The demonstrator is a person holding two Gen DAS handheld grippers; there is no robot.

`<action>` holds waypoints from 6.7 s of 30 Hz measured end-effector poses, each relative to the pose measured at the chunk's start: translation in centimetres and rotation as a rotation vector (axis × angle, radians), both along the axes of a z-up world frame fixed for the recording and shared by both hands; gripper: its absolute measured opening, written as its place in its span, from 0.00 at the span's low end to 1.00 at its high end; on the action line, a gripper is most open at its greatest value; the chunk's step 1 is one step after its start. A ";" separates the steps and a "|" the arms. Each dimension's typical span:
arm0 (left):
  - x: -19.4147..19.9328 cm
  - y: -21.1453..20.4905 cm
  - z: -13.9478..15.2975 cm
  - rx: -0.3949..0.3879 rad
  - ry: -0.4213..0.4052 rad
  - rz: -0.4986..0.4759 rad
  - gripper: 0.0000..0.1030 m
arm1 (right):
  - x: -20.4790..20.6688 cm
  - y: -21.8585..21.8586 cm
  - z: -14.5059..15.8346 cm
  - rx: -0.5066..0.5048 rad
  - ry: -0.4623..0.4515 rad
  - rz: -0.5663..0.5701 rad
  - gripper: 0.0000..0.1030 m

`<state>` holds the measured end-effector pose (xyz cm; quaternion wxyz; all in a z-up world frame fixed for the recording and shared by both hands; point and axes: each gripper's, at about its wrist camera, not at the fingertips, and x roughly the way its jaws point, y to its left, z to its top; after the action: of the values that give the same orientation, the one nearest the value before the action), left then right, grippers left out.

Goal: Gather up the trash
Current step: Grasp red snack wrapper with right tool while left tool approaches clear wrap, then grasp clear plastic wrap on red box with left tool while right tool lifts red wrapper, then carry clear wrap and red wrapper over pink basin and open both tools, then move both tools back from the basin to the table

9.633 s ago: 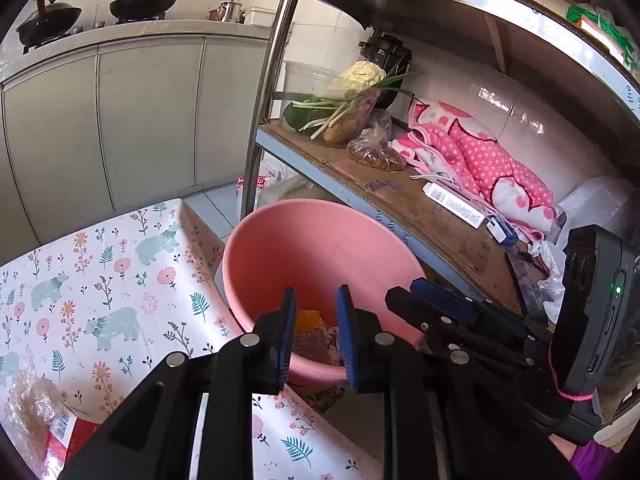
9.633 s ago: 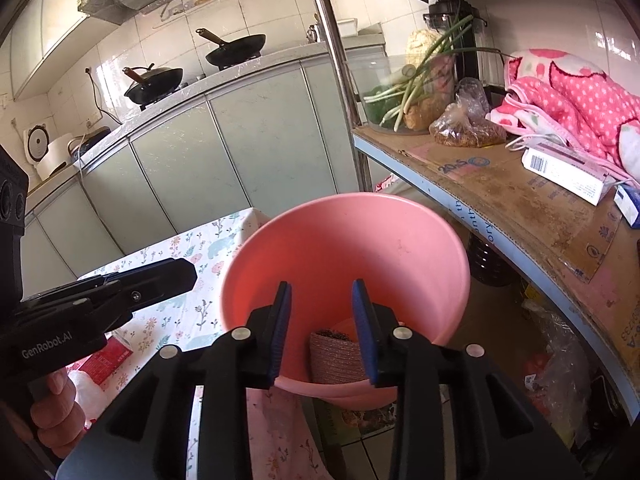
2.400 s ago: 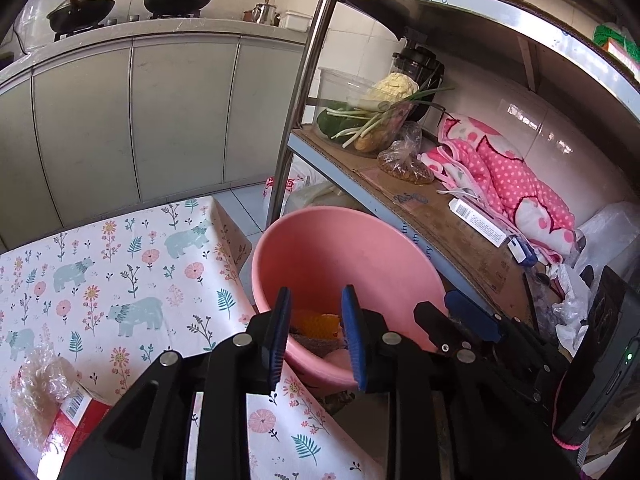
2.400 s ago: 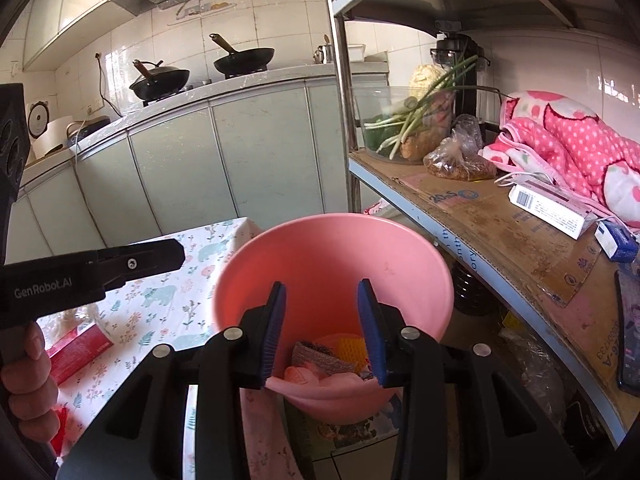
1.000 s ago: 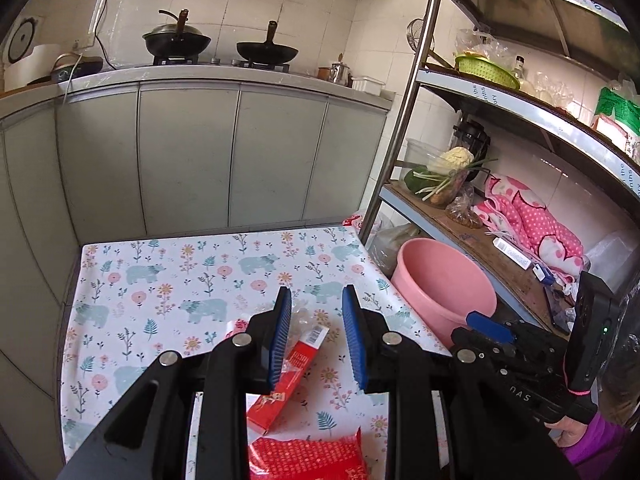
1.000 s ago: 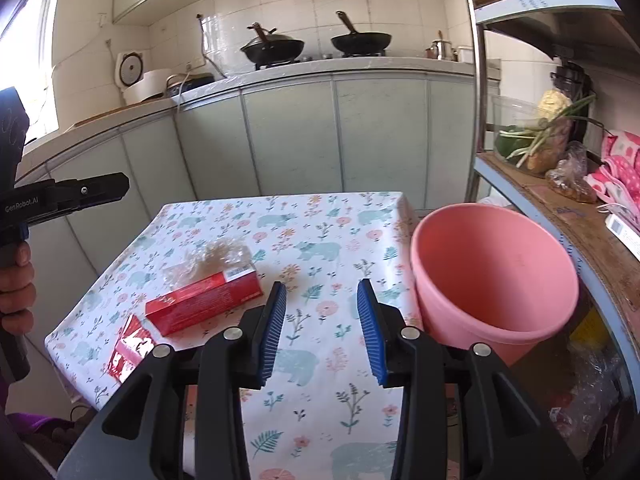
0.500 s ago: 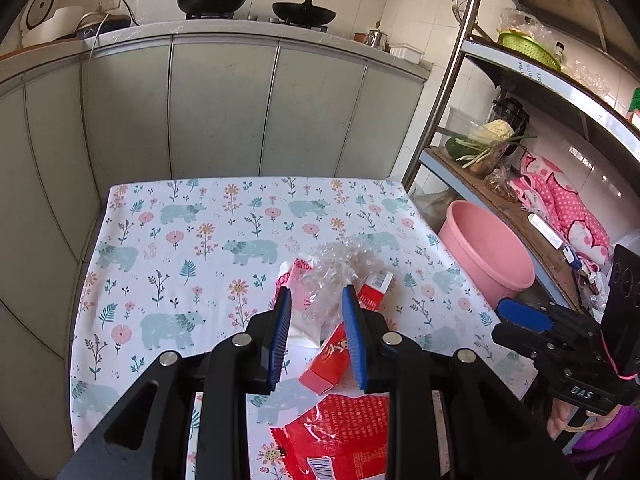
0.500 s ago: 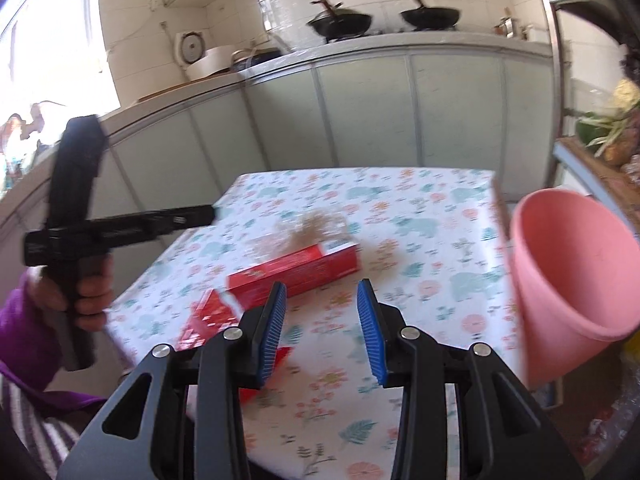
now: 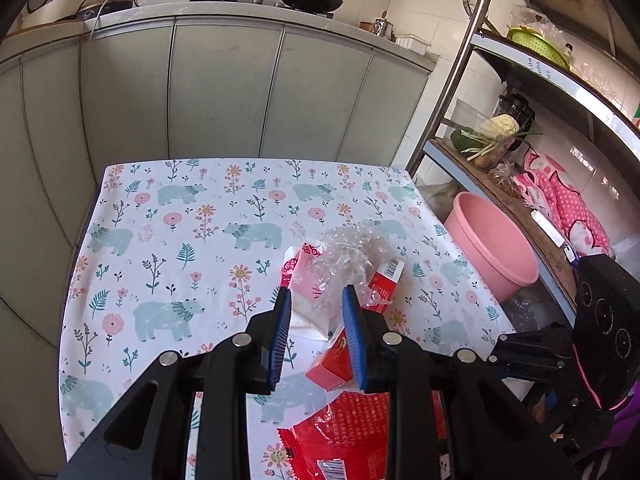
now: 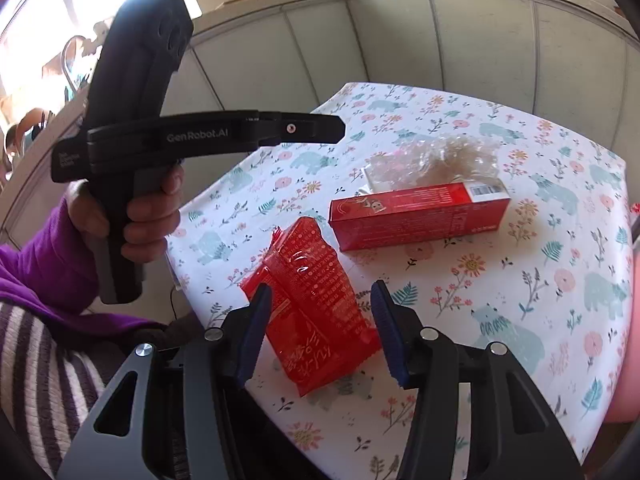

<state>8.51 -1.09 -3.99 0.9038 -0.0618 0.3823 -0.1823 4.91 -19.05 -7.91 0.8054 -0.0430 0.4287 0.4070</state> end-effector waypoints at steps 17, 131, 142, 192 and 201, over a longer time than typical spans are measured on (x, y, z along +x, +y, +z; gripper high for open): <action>2.1 -0.6 -1.5 0.013 0.049 0.007 0.24 | 0.4 -0.8 -0.8 0.060 0.014 0.006 0.03; 9.6 -30.2 1.4 -0.039 -0.103 -0.393 0.07 | 5.7 -28.1 4.7 0.119 -0.341 -0.988 0.01; 9.6 -30.1 0.9 -0.051 -0.060 -0.405 0.20 | 6.3 -28.6 3.5 0.108 -0.299 -1.024 0.15; -2.5 -7.7 9.5 -0.057 -0.260 -0.088 0.29 | -0.8 -12.6 7.9 0.217 -0.336 -0.641 0.45; -3.1 -2.1 8.2 -0.033 -0.230 0.026 0.29 | -0.5 -10.6 6.9 0.208 -0.280 -0.586 0.45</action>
<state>5.39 -3.20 4.24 0.9428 -0.0605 0.2724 -0.1825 4.37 -29.65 -1.03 0.9392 0.1089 0.2643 0.1902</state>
